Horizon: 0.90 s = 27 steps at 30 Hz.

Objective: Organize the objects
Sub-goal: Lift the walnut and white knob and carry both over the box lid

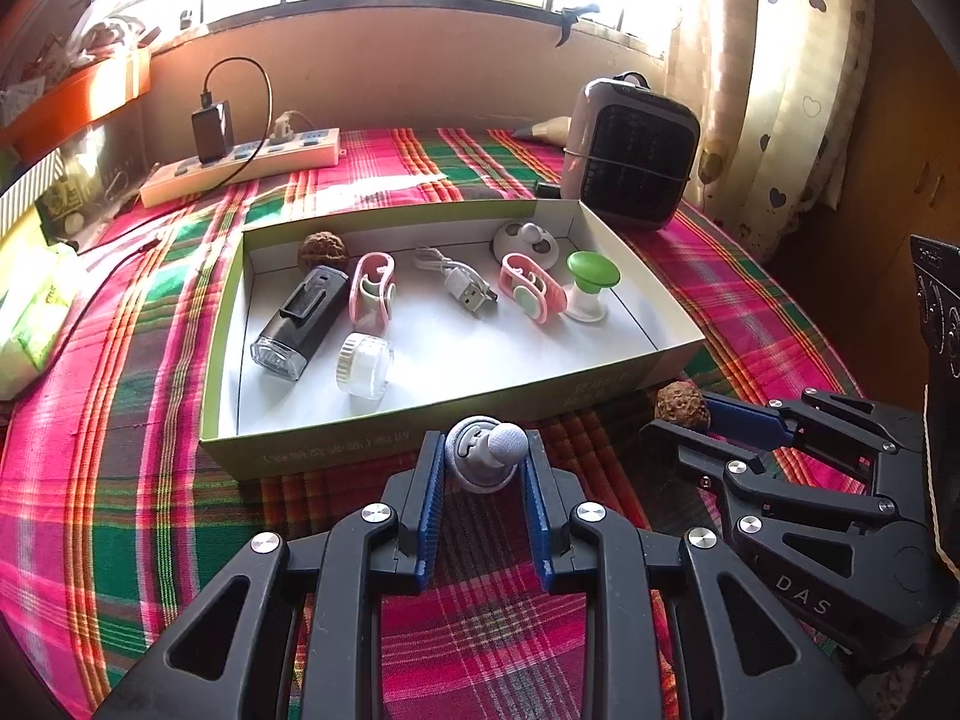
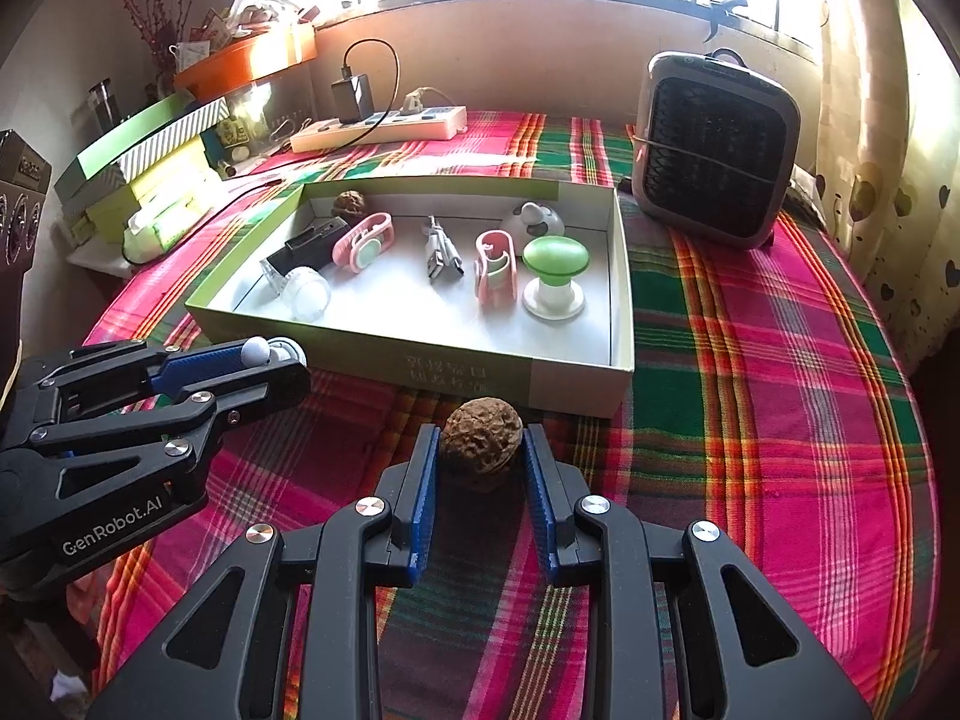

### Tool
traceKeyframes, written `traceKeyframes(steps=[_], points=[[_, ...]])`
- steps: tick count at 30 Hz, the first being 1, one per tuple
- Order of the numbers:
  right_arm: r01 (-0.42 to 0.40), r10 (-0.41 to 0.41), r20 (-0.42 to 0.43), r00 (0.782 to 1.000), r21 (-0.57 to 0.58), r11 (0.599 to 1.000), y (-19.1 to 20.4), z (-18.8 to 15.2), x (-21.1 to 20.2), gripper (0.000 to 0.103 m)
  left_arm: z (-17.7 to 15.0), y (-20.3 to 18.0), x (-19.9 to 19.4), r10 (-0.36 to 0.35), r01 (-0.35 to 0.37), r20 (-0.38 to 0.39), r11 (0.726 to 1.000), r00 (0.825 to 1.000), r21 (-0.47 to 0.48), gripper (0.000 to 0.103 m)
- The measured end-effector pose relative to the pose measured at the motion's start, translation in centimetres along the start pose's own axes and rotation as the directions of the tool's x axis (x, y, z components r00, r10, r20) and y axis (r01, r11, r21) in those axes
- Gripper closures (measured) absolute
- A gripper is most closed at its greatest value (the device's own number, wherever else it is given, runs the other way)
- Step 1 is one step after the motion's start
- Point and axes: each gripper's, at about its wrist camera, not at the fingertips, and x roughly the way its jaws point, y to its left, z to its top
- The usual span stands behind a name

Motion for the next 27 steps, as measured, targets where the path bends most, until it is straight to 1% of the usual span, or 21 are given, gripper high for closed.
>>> traceKeyframes(steps=[6,11,15,22,27], points=[[-0.006,0.006,0.028,1.0,-0.008,1.0,0.0,0.9,-0.9,0.075,1.0,-0.1,-1.0,-0.007,0.007,0.032,1.0,0.999,0.011,0.08],[-0.005,0.005,0.045,0.999,-0.007,1.0,-0.2,1.9,-1.0,0.075,2.1,0.2,-1.0,-0.016,0.015,0.038,1.0,0.999,0.014,0.08],[-0.006,0.006,0.049,0.999,-0.014,1.0,-0.3,2.8,-0.9,0.075,3.0,0.5,-0.3,-0.025,0.025,0.03,1.0,0.999,0.013,0.08],[-0.014,0.015,0.043,0.999,-0.011,1.0,-0.9,4.5,0.2,0.075,4.2,1.1,1.5,-0.012,0.012,0.007,1.0,1.0,0.009,0.08],[-0.03,0.03,0.013,0.999,-0.014,0.999,-1.3,5.6,1.8,0.075,5.0,1.6,2.7,-0.008,0.008,-0.005,1.0,1.0,0.003,0.08]])
